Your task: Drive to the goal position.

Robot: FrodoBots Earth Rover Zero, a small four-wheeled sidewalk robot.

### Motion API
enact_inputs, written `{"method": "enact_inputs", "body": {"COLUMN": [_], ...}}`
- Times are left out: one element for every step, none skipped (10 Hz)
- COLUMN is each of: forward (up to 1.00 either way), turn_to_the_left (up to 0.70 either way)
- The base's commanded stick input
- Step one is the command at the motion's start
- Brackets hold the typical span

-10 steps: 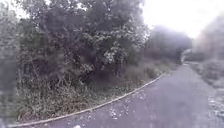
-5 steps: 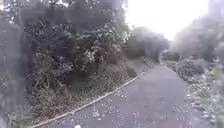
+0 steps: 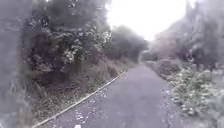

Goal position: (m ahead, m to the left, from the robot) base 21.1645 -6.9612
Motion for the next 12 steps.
{"method": "enact_inputs", "body": {"forward": [0.20,0.74,0.80,0.85,0.85,0.85,0.85,0.85,0.85,0.85,0.85,0.85], "turn_to_the_left": [0.01,0.01,0.01,0.01,0.01,0.01,0.01,0.01,-0.15,-0.23,-0.33,-0.33]}}
